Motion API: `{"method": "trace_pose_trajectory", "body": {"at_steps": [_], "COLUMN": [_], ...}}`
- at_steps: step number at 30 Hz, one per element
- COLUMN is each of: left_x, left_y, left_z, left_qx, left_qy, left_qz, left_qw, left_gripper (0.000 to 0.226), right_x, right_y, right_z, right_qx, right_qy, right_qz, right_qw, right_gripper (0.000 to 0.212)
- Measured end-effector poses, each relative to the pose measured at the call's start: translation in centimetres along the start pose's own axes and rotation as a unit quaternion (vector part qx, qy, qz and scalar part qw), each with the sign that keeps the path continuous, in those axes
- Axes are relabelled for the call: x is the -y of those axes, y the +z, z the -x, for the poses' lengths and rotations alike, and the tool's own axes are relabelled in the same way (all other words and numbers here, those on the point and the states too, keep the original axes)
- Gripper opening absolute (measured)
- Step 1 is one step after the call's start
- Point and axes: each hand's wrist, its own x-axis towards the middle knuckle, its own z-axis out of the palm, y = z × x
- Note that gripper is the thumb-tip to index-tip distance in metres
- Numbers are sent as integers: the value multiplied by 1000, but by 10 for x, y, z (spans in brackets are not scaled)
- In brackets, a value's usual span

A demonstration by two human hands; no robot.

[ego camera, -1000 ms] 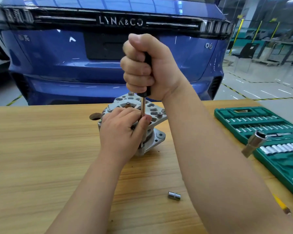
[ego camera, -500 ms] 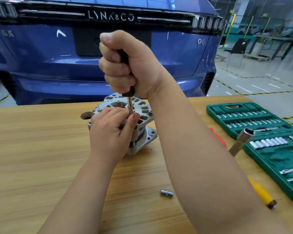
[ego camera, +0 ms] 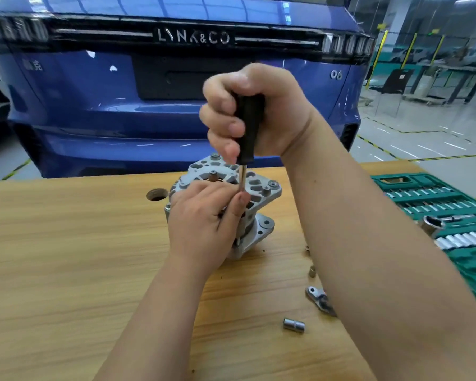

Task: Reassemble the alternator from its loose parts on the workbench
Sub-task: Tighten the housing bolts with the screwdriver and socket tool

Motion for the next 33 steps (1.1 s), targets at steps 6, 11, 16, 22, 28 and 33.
{"method": "trace_pose_trajectory", "body": {"at_steps": [6, 11, 16, 22, 28, 33], "left_x": [-5, -10, -9, -8, -10, -12], "left_y": [10, 12, 13, 10, 12, 13], "left_z": [3, 4, 3, 0, 2, 1], "left_qx": [-76, -101, -87, -68, -84, -93], "left_qy": [-4, -17, 18, 17, -18, -37], "left_qz": [-23, -31, -67, -84, -71, -64], "left_qw": [997, 994, 994, 994, 994, 993], "left_gripper": [32, 32, 32, 33, 36, 35], "right_x": [-16, -24, -11, -8, -21, -24], "right_y": [19, 40, 13, 3, 31, 34], "right_z": [-3, -11, 10, 3, -5, -9], "right_qx": [-319, -544, -258, -58, -423, -460], "right_qy": [-36, -94, -38, -3, -73, -72], "right_qz": [72, 176, 125, -53, 102, 177], "right_qw": [944, 815, 957, 997, 897, 867], "right_gripper": [42, 50, 25, 26, 41, 38]}}
